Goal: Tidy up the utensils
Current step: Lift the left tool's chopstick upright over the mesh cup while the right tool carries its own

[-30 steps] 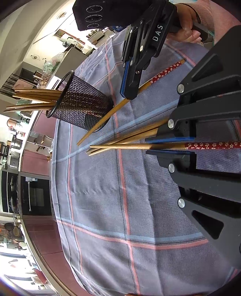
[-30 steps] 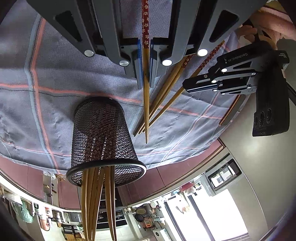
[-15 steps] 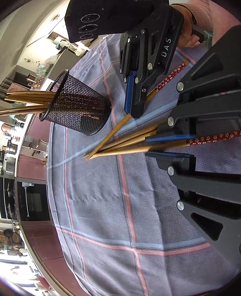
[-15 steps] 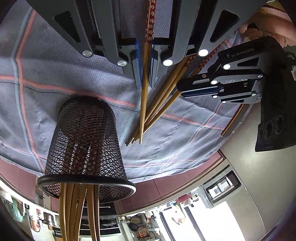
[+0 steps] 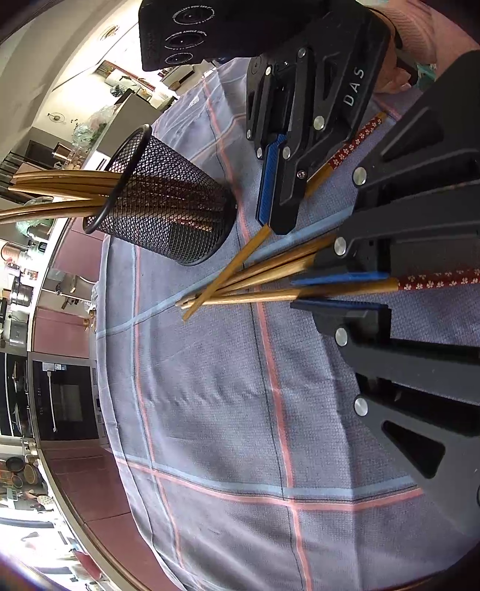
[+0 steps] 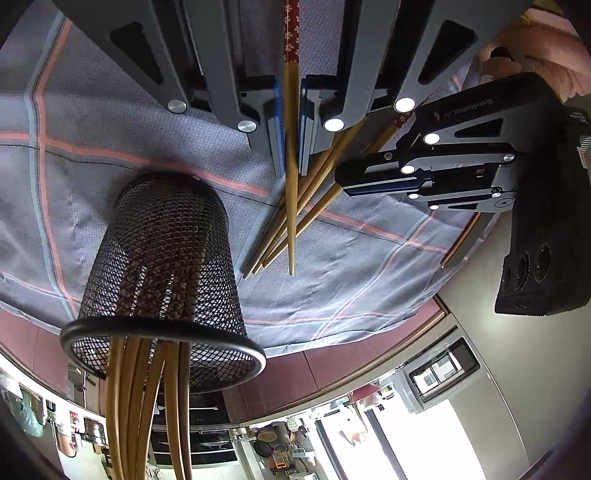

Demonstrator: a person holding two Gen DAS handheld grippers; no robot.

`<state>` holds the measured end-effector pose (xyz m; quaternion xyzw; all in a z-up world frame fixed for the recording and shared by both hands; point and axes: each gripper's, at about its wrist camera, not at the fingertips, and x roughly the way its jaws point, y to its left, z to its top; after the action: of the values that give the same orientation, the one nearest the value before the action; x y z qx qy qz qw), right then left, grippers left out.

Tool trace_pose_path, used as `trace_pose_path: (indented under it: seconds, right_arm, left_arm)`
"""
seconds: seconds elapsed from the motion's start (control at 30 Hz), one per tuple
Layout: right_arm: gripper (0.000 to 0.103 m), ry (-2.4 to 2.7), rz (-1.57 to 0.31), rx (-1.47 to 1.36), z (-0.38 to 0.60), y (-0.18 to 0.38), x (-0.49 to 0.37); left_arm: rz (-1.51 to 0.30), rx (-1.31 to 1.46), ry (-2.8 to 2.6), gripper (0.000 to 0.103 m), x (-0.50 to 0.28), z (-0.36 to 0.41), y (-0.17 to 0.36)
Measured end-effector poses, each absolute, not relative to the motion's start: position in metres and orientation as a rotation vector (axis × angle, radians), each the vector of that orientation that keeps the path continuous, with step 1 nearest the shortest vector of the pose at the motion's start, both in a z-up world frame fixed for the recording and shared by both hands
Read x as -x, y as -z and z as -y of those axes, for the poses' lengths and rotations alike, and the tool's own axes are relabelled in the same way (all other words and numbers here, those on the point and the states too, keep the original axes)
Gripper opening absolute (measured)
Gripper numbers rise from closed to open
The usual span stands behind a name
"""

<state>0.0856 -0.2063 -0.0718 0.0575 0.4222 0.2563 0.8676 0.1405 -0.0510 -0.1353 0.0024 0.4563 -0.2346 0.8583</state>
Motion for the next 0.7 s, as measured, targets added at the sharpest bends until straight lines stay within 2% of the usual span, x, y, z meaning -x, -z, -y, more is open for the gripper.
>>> trace_pose_path:
  seconds: [0.7]
  right_arm:
    - [0.006,-0.542,-0.647,-0.177,0.250,-0.006,-0.056]
  left_arm:
    - [-0.773,0.127,0.674,0.008,-0.110,0.029,0.040]
